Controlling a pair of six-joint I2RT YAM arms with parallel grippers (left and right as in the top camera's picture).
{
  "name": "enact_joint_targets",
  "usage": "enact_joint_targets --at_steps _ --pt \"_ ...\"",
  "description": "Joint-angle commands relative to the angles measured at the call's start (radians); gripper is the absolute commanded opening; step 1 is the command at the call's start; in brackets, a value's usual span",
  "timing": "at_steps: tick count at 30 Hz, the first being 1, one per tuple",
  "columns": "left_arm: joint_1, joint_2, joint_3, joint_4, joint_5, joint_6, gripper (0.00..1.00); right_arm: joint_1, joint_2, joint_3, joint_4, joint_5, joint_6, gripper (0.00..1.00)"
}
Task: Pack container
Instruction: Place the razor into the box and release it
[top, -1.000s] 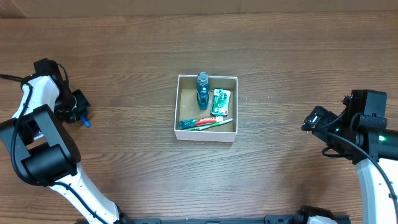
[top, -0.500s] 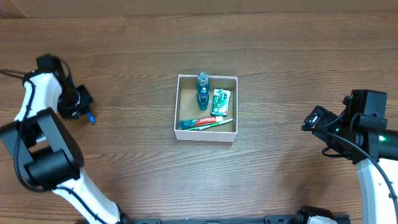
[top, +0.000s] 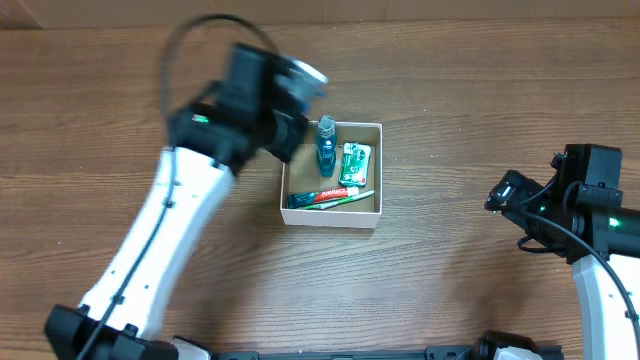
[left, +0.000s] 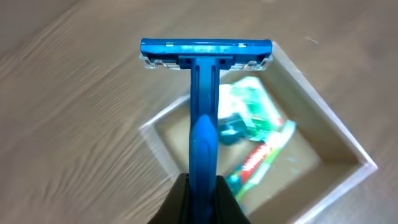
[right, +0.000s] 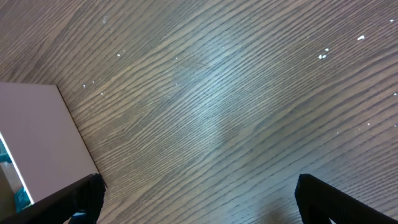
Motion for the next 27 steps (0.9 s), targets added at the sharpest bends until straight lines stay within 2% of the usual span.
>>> enact_joint_targets --at_steps 1,12,21,22,23,26,27 --pt "-0.121 0.057 0.003 0.007 -0.028 0.174 0.04 -0.005 -0.004 0.000 0.003 -0.006 -0.003 1.00" --pt "-0.158 0.318 0.003 -0.070 -0.033 0.161 0.04 -0.005 -0.004 0.000 0.002 -0.006 -0.003 1.00" --pt "-0.159 0.414 0.003 -0.104 -0.034 0.161 0.06 -0.005 -0.004 0.000 0.002 -0.006 -0.003 1.00" --pt "-0.159 0.414 0.003 -0.104 -0.034 0.161 0.11 -0.005 -0.004 0.000 0.002 -0.006 -0.003 1.00" --pt "-0.159 0.414 0.003 -0.106 -0.034 0.161 0.24 -0.005 -0.004 0.000 0.002 -0.006 -0.003 1.00" --pt "-0.159 0.407 0.003 -0.127 -0.044 0.161 0.52 -0.005 -0.004 0.000 0.002 -0.006 -0.003 1.00" --pt "-0.159 0.399 0.003 -0.136 -0.045 0.161 0.55 -0.005 -0.004 0.000 0.003 -0.006 -0.003 1.00"
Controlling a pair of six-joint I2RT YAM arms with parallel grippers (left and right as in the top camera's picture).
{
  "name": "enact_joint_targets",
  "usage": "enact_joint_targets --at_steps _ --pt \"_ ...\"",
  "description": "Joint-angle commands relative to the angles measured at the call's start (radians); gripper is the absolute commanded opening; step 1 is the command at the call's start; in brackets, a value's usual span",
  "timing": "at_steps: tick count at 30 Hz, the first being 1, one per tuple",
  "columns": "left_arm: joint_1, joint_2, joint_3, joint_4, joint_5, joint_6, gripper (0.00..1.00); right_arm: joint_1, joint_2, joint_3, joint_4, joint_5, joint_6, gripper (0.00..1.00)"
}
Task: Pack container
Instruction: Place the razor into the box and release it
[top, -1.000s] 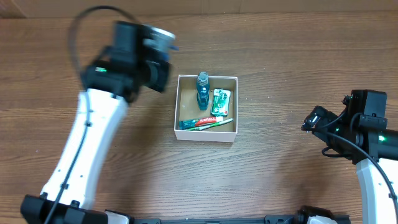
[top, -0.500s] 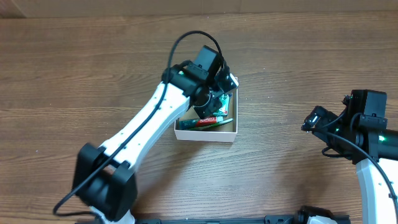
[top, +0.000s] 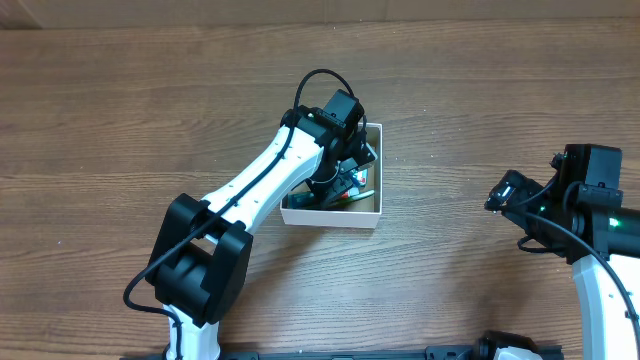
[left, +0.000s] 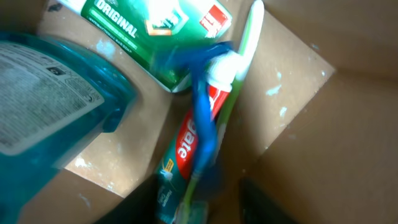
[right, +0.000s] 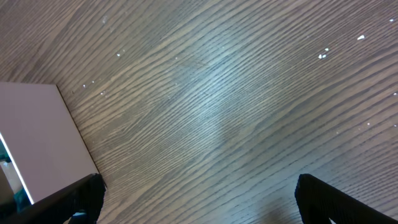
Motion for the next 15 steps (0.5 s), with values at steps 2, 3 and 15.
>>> enact_joint_targets --at_steps 2,3,15 --pt "-0.001 -0.031 0.005 -0.032 -0.027 0.005 0.56 -0.006 -0.004 0.000 0.006 -0.005 -0.004 1.00" --pt "-0.001 -0.048 0.008 -0.039 -0.031 -0.005 0.56 -0.006 -0.004 0.000 0.005 -0.005 -0.005 1.00" --pt "0.114 -0.543 0.026 -0.080 -0.237 -0.332 1.00 0.068 0.039 0.166 0.097 0.029 -0.114 1.00"
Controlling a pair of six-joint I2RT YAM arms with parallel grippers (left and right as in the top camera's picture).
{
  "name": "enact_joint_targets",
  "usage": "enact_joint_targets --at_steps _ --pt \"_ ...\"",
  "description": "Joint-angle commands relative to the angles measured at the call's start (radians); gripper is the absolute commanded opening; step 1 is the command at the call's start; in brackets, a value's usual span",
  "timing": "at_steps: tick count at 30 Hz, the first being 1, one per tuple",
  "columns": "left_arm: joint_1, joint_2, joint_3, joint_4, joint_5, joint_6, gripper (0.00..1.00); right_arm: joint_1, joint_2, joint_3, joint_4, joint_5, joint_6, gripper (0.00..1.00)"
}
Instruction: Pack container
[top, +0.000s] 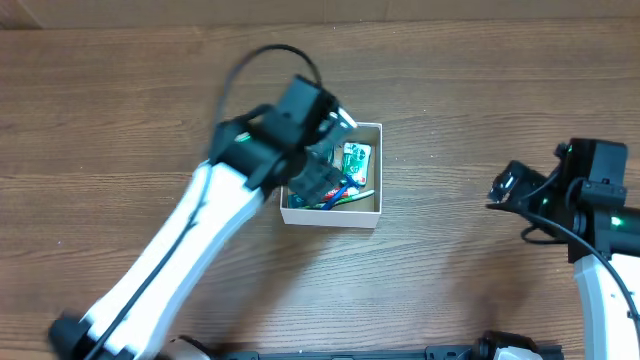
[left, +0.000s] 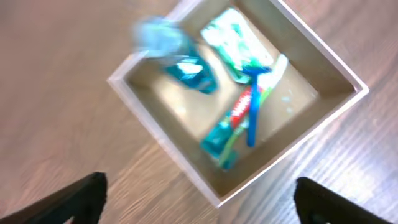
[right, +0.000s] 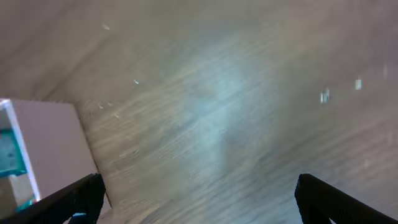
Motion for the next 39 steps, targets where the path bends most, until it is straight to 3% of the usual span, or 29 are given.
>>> enact_joint_targets --at_steps 1,7,9,11,14,21,28,33,39 --pt "0.130 -0.112 0.014 0.002 -0.070 -0.187 1.00 0.081 0.061 0.156 0.018 0.013 -0.065 1.00" --pt "0.486 -0.121 0.007 0.036 -0.066 -0.460 1.00 0.246 0.311 0.256 0.121 0.069 -0.090 1.00" --pt "0.549 -0.098 0.007 0.035 -0.066 -0.517 1.00 0.255 0.354 0.256 0.171 0.070 -0.090 1.00" --pt "0.582 -0.082 0.007 0.020 -0.037 -0.509 1.00 0.251 0.373 0.256 0.198 0.069 -0.091 1.00" --pt "0.582 -0.087 0.007 0.019 0.056 -0.381 1.00 0.251 0.360 0.256 0.159 0.069 -0.120 1.00" --pt "0.539 -0.282 -0.043 -0.022 0.059 -0.334 1.00 0.253 0.126 0.225 0.158 0.087 -0.032 1.00" --pt "0.472 -0.766 -0.421 0.109 0.058 -0.287 1.00 0.253 -0.249 -0.127 0.230 0.110 -0.032 1.00" --pt "0.473 -1.043 -0.617 0.093 0.051 -0.304 1.00 0.253 -0.487 -0.353 0.222 0.110 0.031 1.00" --pt "0.473 -1.080 -0.671 0.124 0.051 -0.312 1.00 0.253 -0.528 -0.374 0.205 0.110 0.031 1.00"
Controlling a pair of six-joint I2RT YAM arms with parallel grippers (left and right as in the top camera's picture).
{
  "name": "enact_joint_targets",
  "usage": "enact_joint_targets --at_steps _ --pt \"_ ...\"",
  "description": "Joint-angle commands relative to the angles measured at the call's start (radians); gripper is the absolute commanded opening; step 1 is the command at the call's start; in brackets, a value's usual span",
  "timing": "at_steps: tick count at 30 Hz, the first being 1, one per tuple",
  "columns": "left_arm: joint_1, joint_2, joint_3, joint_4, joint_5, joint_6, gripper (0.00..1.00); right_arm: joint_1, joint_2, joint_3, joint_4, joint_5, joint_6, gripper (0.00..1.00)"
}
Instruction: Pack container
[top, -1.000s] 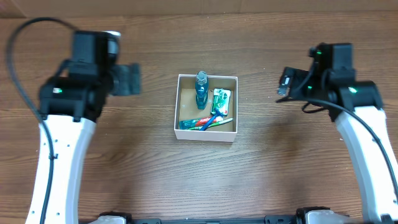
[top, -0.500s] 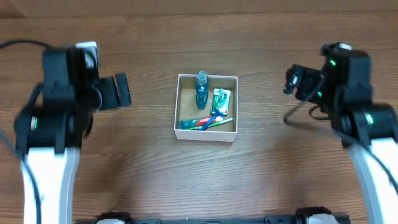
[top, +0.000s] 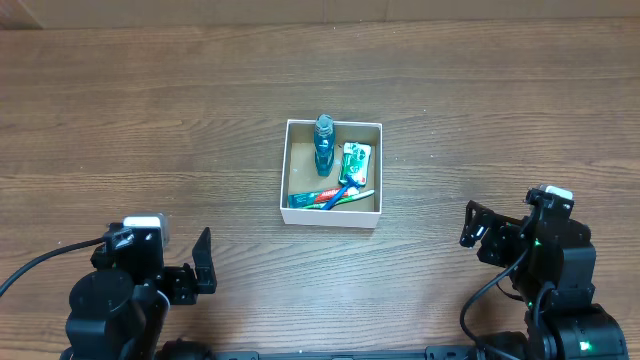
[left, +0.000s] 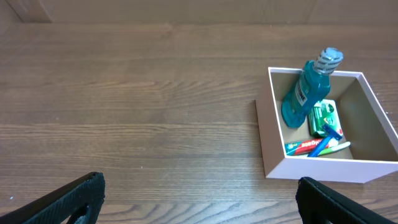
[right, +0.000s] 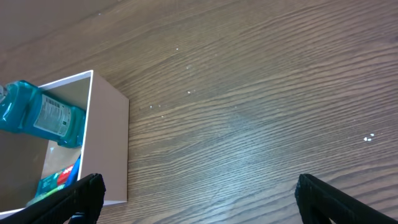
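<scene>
The white box (top: 290, 210) sits at the table's middle. Inside it stand a blue mouthwash bottle (top: 324, 143), a green packet (top: 354, 162), a toothpaste tube (top: 322, 198), a green toothbrush (top: 358, 196) and the blue razor (top: 344, 191) lying across them. My left gripper (left: 199, 202) is open and empty at the near left, far from the box (left: 311, 165). My right gripper (right: 199, 199) is open and empty at the near right; the box (right: 109, 149) lies to its left.
Bare wooden tabletop (top: 150, 120) surrounds the box on all sides. Both arms are folded back at the near edge, the left arm (top: 130, 290) and the right arm (top: 545, 270).
My left arm was over the box with the razor lying inside; now it is pulled back to the near left edge. My right arm has also drawn back toward the near edge.
My left gripper held the blue razor above the box. Then it was down inside the box with the razor over the toothpaste. Then it was open above the box, the razor left inside. Now both arms rest at the near edge.
</scene>
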Motion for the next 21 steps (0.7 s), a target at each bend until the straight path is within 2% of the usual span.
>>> enact_joint_targets --at_steps 1,10,13,18,21 --pt "-0.003 0.001 -0.022 -0.004 -0.003 -0.010 1.00 -0.001 -0.002 -0.006 0.002 0.010 0.012 1.00" --pt "-0.003 0.001 -0.022 -0.127 -0.003 -0.010 1.00 -0.001 -0.002 -0.006 0.002 0.010 0.012 1.00" --pt "-0.003 0.001 -0.022 -0.132 -0.003 -0.010 1.00 -0.001 -0.002 -0.006 0.002 0.010 0.012 1.00" --pt "-0.003 0.001 -0.022 -0.132 -0.003 -0.010 1.00 -0.001 -0.002 -0.006 -0.108 0.006 -0.010 1.00" --pt "-0.003 0.001 -0.022 -0.132 -0.003 -0.010 1.00 -0.001 -0.008 -0.006 -0.076 0.006 -0.013 1.00"
